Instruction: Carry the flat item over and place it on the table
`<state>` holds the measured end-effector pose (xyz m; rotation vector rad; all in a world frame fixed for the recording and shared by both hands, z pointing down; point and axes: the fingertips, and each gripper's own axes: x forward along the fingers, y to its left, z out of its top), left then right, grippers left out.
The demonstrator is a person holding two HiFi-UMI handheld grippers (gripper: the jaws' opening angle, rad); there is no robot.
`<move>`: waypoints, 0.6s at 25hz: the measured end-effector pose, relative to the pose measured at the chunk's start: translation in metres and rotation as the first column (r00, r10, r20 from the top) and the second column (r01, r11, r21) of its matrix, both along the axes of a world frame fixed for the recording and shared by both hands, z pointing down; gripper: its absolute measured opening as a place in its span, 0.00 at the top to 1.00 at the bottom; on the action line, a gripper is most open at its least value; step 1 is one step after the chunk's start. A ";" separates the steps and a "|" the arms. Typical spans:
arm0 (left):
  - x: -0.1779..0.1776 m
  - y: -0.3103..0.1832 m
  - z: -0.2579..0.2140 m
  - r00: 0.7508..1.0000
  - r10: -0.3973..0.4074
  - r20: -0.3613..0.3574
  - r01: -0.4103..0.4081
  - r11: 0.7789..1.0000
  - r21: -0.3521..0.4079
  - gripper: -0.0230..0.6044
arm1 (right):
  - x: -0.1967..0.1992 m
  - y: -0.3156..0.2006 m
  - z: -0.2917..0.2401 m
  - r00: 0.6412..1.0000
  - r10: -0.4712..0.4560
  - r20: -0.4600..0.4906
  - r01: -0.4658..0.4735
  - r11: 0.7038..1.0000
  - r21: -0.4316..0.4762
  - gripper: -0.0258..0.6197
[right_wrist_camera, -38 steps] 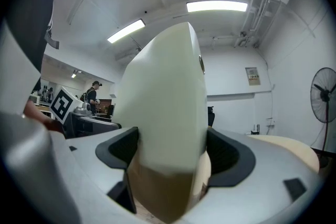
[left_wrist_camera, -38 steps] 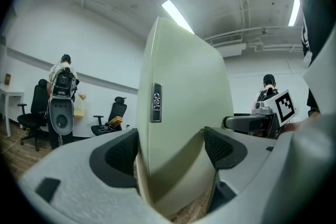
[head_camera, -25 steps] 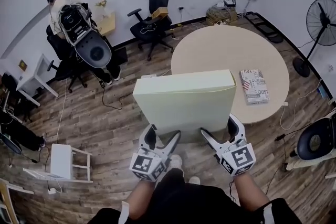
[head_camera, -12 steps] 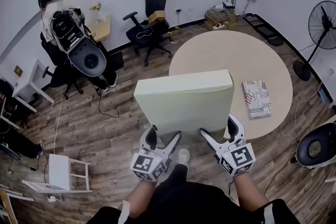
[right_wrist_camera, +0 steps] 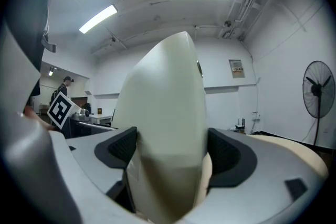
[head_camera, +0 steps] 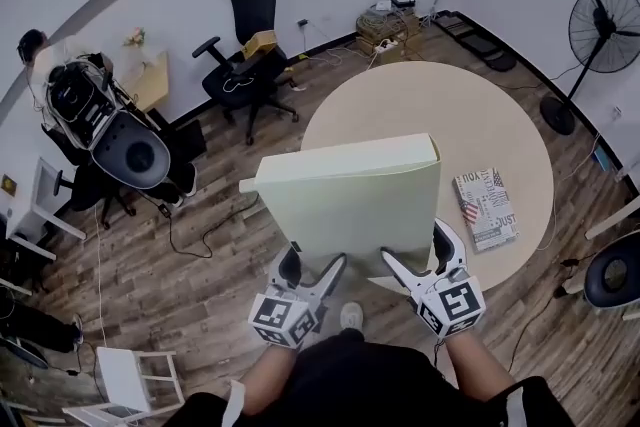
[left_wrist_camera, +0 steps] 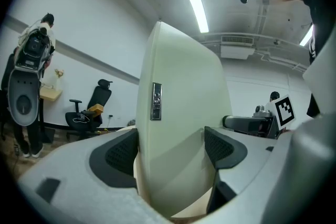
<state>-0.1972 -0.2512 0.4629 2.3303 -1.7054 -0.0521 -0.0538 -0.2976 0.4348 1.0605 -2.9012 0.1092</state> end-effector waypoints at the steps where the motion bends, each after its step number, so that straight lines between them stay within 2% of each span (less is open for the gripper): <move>1: -0.002 -0.011 0.001 1.000 0.016 0.004 -0.016 1.000 -0.001 0.37 | -0.001 -0.009 0.002 1.000 0.012 -0.002 -0.012 1.000 -0.005 0.37; 12: -0.014 -0.107 0.020 0.981 0.195 0.011 -0.194 0.979 -0.056 0.37 | -0.007 -0.080 0.025 0.982 0.188 -0.009 -0.189 0.981 -0.055 0.36; 15: -0.008 -0.125 0.032 0.972 0.233 -0.008 -0.233 0.967 -0.100 0.37 | -0.001 -0.095 0.035 0.974 0.223 -0.027 -0.225 0.971 -0.081 0.36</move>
